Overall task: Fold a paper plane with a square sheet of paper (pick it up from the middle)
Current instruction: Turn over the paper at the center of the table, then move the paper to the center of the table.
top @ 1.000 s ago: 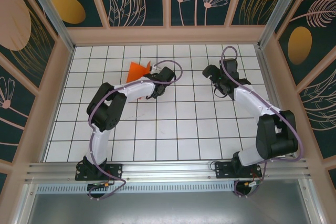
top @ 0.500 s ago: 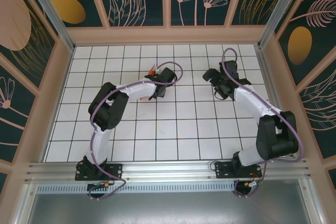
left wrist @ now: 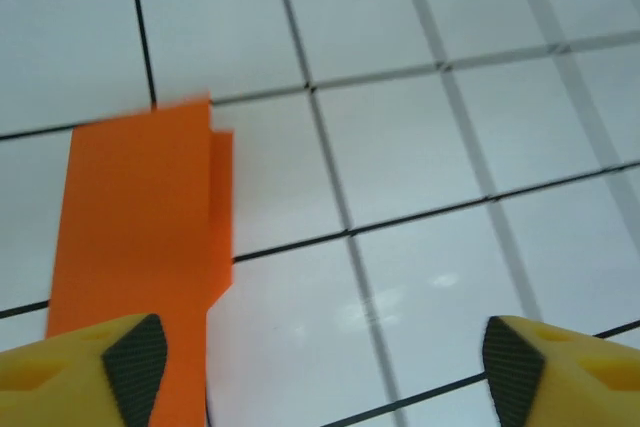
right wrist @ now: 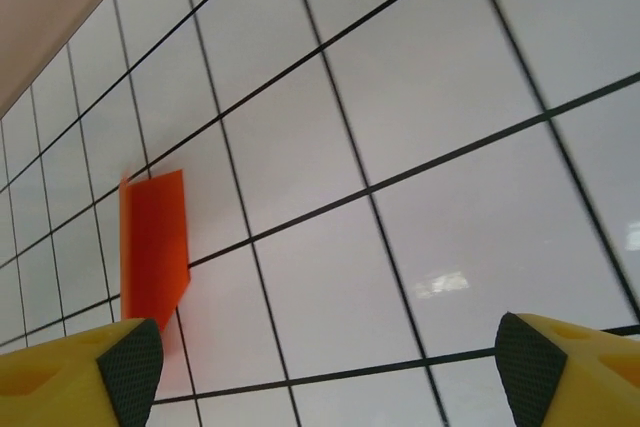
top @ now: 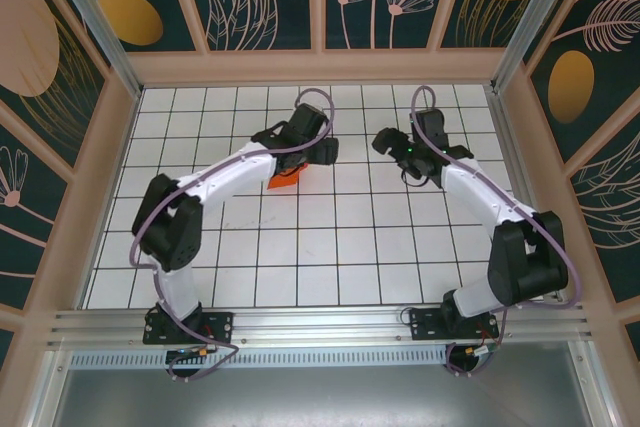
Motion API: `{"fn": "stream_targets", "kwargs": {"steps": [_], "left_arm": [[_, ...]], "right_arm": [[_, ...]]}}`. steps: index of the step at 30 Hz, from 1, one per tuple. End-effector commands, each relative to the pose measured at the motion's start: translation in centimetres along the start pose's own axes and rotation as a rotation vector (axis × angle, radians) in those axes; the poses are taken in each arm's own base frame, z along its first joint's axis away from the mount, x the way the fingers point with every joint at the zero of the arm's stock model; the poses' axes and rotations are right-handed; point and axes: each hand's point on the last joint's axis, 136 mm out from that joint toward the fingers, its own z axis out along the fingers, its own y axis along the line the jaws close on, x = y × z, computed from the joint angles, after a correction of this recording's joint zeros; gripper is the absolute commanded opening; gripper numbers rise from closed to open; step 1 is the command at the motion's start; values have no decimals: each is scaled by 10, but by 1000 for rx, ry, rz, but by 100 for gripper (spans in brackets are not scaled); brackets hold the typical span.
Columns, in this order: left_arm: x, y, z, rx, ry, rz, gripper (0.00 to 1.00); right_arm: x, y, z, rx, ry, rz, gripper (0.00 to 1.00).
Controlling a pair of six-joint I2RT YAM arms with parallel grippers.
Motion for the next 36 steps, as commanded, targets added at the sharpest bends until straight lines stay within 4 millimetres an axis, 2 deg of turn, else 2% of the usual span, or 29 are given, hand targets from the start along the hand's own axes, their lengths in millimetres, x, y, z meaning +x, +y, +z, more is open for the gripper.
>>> {"fn": "stream_targets", "kwargs": {"steps": [1, 4, 7, 8, 10, 13, 16, 21, 24, 25, 31, 36], "left_arm": [[-19, 11, -23, 64, -75, -116, 91], [-26, 48, -36, 49, -100, -233, 94], [-17, 94, -42, -53, -127, -312, 94], [-13, 110, -44, -107, -142, -325, 95], [-5, 137, -50, -203, -152, -345, 97], [5, 170, -62, -322, -166, -363, 98], [15, 193, -74, -389, -178, -383, 99], [26, 210, -87, -418, -185, -396, 98], [22, 213, -94, -427, -206, -393, 98], [31, 216, -91, -435, -188, -391, 99], [30, 214, -83, -418, -181, -397, 99], [30, 212, -75, -403, -170, -413, 99]], "right_arm": [[13, 44, 14, -96, 30, -106, 86], [34, 75, 31, -142, 81, -164, 80], [52, 105, 50, -196, 132, -216, 70], [67, 118, 58, -214, 160, -246, 66], [80, 135, 73, -226, 190, -270, 61], [97, 155, 101, -246, 224, -285, 55], [108, 173, 127, -268, 251, -296, 51], [120, 195, 163, -295, 294, -303, 49], [127, 198, 183, -279, 327, -315, 48], [130, 196, 190, -267, 340, -319, 48], [153, 179, 214, -215, 431, -370, 49], [172, 152, 216, -155, 506, -460, 49]]}}
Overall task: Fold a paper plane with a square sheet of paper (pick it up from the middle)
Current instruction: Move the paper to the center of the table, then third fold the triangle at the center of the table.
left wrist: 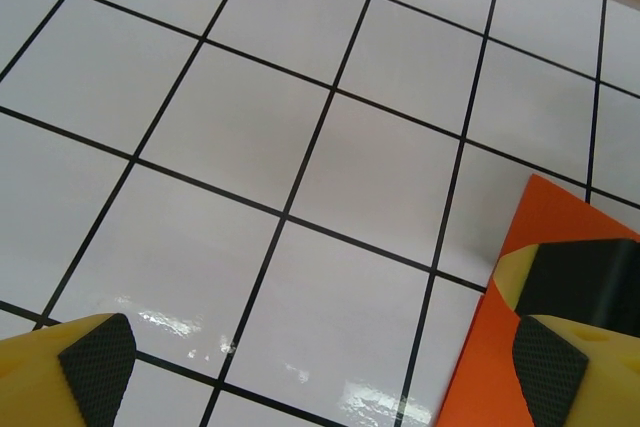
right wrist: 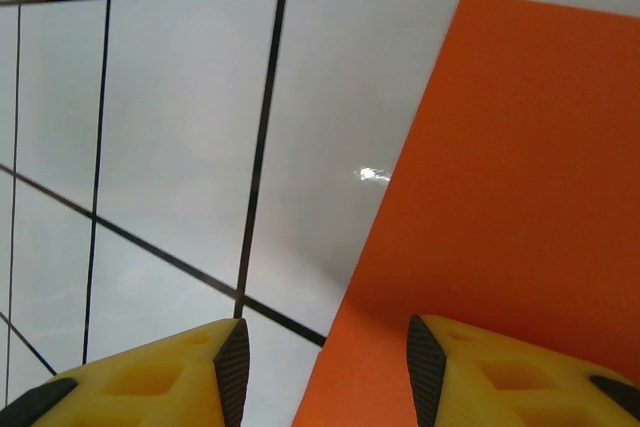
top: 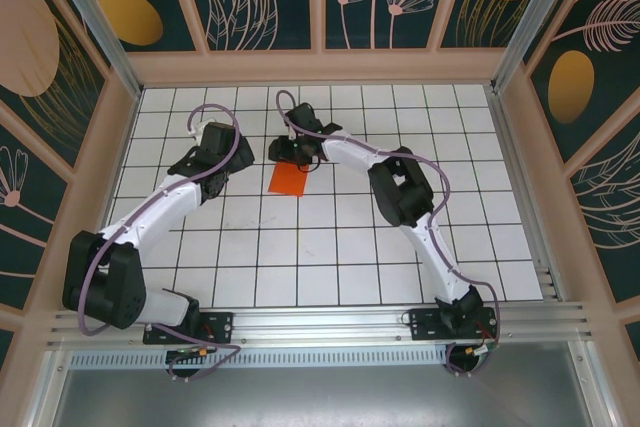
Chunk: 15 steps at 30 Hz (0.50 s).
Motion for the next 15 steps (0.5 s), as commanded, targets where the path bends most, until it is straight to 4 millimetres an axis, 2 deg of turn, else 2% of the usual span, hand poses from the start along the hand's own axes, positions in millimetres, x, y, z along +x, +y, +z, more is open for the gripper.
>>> {"fn": "stream_targets", "kwargs": {"steps": [1, 5, 7, 10, 12, 15], "left_arm": [[-4, -3, 5, 13, -7, -27, 98], [-2, -8, 7, 33, 6, -24, 98], [1, -13, 8, 61, 22, -12, 99], [7, -23, 10, 113, 54, -2, 98], [11, -30, 11, 153, 76, 5, 98], [18, -50, 10, 257, 120, 16, 95]], "right_arm": [[43, -23, 9, 72, 158, -65, 49], [76, -47, -5, 141, 260, -159, 48], [95, -67, -19, 191, 306, -206, 48], [112, -84, -47, 223, 329, -249, 48], [118, -85, -64, 212, 319, -255, 48], [119, -75, -85, 141, 278, -217, 48]]}}
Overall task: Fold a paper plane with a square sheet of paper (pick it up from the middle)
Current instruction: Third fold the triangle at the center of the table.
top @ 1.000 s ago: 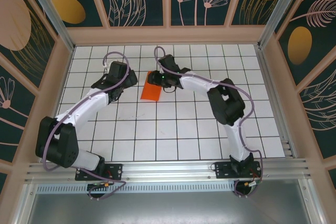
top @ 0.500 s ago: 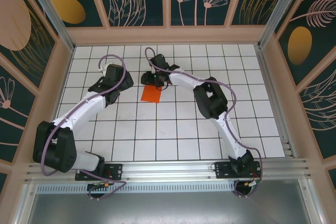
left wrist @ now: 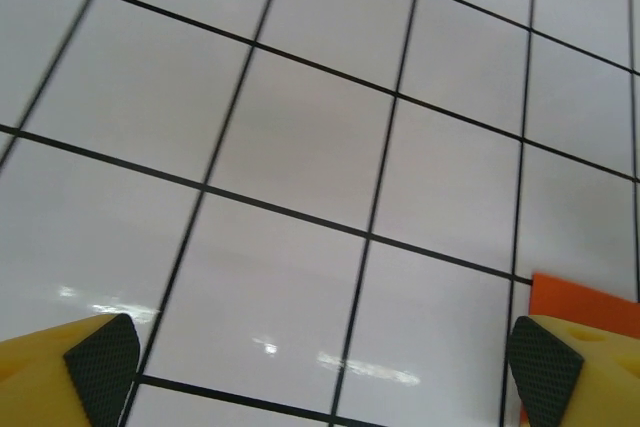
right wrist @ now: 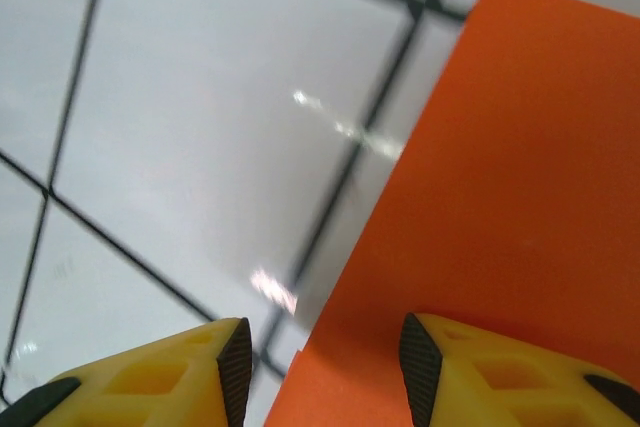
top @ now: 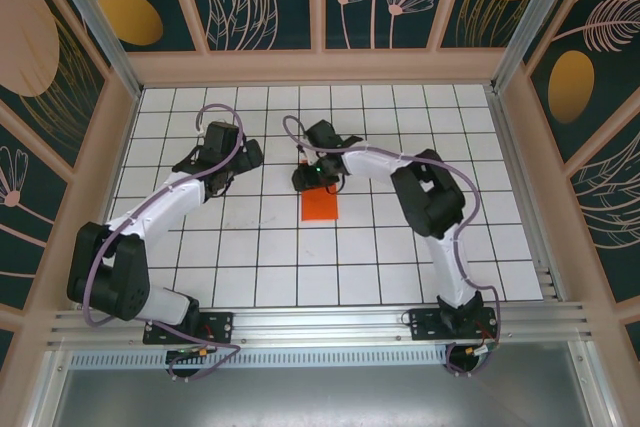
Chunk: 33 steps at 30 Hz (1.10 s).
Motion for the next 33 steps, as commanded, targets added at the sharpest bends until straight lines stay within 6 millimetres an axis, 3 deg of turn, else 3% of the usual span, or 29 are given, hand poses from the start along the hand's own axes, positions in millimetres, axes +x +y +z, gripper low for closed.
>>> {"fn": "stream_targets", "kwargs": {"steps": [1, 7, 10, 17, 21, 27, 33], "left_arm": [[2, -29, 3, 156, 41, 15, 93], [20, -71, 3, 401, 140, -24, 75], [32, -91, 1, 516, 196, -52, 64], [67, -144, -2, 678, 309, -24, 44], [90, -168, 14, 689, 366, -12, 34], [112, -188, 39, 696, 438, -24, 28], [121, -190, 58, 667, 469, -22, 28]], "right_arm": [[35, -12, -17, -9, 72, 51, 48], [-5, 6, -84, -98, -199, 264, 51], [1, -5, -99, -108, -251, 391, 52], [49, -35, -109, -95, -269, 612, 52], [78, -40, -107, -118, -254, 717, 53], [104, -34, -98, -156, -221, 790, 53], [115, -18, -78, -165, -153, 787, 52]]}}
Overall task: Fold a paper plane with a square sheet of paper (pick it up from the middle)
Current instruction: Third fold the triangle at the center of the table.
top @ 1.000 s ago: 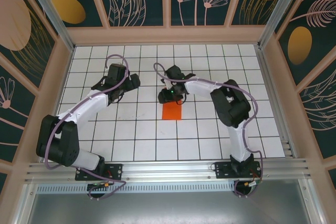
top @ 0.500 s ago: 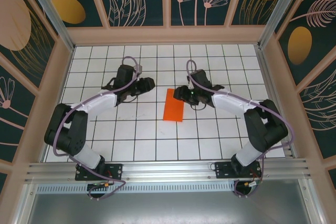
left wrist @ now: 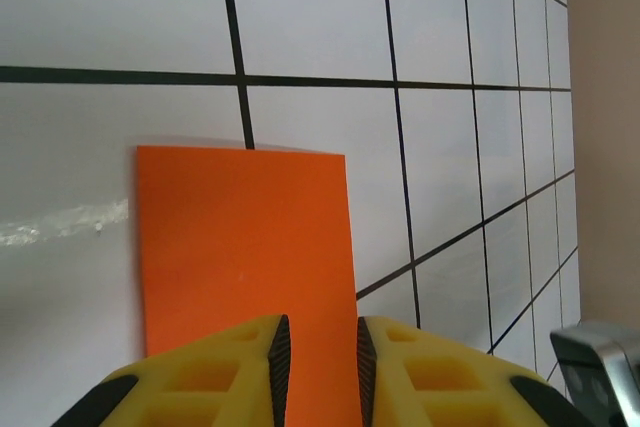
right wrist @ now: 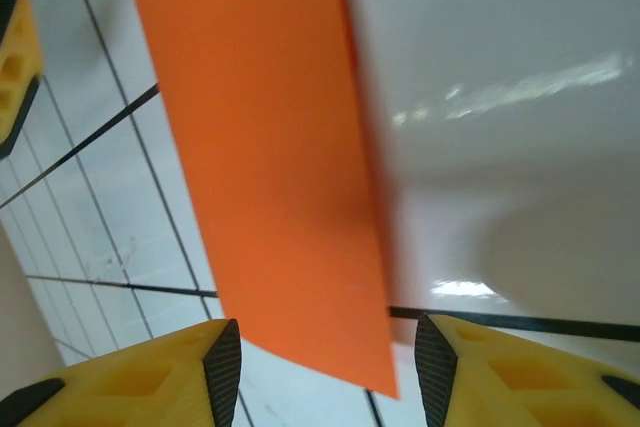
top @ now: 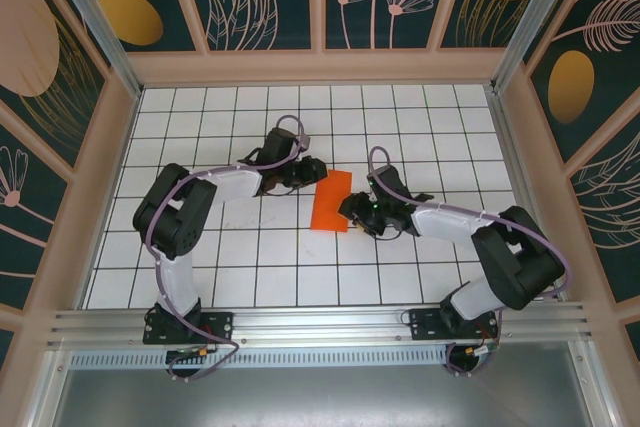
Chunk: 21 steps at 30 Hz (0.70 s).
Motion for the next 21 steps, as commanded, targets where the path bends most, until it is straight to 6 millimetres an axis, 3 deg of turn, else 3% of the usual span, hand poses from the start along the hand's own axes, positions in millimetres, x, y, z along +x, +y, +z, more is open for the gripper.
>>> {"fn": "stream_targets", "kwargs": {"steps": [1, 13, 21], "left_arm": [[-7, -9, 7, 25, 1, 6, 28], [-3, -2, 13, 13, 19, 3, 28], [1, -5, 16, 48, 38, -2, 27]], "right_arm": [[6, 6, 9, -21, 19, 32, 52], [9, -7, 13, 50, 15, 47, 52], [22, 11, 19, -45, 92, 28, 48]]}}
